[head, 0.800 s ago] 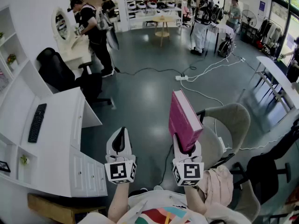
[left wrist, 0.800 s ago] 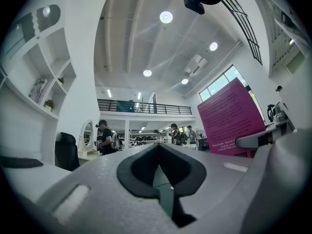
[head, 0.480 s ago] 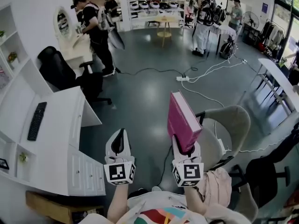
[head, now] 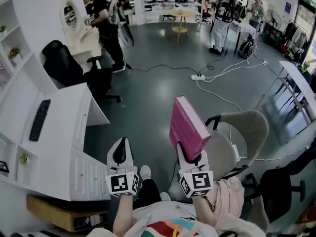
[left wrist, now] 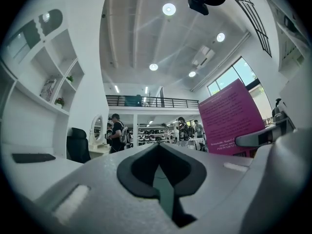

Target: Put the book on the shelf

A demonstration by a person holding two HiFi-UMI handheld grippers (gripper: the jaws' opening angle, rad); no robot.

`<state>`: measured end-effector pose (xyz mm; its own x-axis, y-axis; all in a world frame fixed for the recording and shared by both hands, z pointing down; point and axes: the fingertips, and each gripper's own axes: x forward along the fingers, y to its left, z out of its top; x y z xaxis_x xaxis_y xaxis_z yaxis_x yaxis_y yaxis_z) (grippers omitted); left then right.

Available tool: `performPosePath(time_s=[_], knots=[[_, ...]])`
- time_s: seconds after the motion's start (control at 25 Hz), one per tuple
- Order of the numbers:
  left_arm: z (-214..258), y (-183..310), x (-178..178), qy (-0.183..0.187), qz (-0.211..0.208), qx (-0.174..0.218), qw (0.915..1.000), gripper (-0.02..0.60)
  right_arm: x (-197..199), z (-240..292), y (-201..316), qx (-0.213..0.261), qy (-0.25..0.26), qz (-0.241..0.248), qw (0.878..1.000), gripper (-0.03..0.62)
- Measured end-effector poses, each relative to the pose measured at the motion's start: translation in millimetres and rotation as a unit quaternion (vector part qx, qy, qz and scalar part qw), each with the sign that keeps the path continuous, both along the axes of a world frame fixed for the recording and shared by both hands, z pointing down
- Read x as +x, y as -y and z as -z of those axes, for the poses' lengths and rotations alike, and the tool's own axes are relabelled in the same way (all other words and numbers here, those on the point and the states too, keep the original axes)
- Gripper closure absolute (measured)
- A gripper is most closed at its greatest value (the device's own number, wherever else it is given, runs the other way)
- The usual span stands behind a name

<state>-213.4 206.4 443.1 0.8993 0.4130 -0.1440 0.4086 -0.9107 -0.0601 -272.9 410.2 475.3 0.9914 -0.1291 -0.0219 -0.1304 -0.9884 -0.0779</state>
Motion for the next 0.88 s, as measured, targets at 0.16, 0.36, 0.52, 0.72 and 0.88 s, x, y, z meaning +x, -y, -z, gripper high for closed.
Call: performPosePath(time_s=[0.16,0.36,0.52,0.72,0.88], knots=[[-6.7,-1.3,16.4,0.002,-0.004,-0.004,1.0,0.578,9.8,-4.1,1.0,-0.006,0.009,0.004,1.0,0.453],[7.1,-14.0,55.5,-0.014,-0.024,0.004,0.9996,0.578,33.4,0.7,-6.6,0.014,0.007,-0.004,1.0,0.453],[7.3,-15.5,98.9,-0.01,-0.028,0.003,0.9996,0.578,72.4,8.3,-10.1,0.017,0.003,-0.01,1.0,0.453],[-0.1,-11.3,148.9,0.0,-0.023,-0.005,0.9997,0.578,124.6,4.1,-9.4,0.017,0.012,-0.002,1.0,0.453],[4.4,1.5,207.4,0.001,-0.02,-0.007,0.9998,0.578,183.8,6.3,3.4,0.015,0.023,0.003,1.0,0.453]])
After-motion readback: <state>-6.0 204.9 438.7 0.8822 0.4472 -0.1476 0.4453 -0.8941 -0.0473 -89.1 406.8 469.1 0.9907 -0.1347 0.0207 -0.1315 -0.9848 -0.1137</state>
